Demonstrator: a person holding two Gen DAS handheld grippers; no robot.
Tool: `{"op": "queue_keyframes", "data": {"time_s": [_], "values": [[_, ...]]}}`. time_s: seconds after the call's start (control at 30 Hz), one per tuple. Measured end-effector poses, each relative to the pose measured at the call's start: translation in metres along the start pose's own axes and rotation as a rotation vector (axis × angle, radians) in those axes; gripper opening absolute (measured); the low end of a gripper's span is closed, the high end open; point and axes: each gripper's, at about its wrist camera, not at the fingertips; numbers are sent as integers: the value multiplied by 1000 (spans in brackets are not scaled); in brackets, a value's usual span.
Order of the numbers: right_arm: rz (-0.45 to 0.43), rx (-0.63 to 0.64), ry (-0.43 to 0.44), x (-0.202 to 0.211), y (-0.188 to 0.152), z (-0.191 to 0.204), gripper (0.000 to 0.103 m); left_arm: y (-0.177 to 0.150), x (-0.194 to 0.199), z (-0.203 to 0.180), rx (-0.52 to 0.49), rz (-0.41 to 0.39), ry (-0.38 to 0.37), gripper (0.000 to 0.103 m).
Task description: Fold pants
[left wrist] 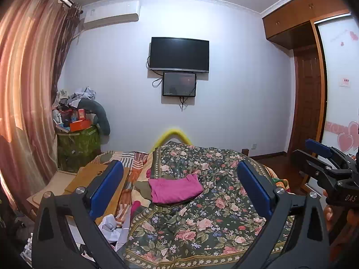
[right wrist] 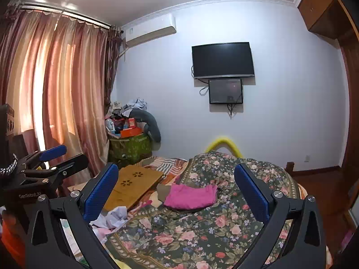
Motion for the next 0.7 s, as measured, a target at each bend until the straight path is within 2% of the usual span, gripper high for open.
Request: {"op": "queue_keyframes", "data": {"time_s": [0.7], "values": [[31,-15,-14,1,-2,-12,103,-4,-17,-3,2,37,-14,103]]}}
Point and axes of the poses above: each gripper's, at about its wrist camera, not at the fingertips, and x roughly against the way its jaws point, z to its left, y to its top, and after that the axes turned 6 degrees about x, right-handed
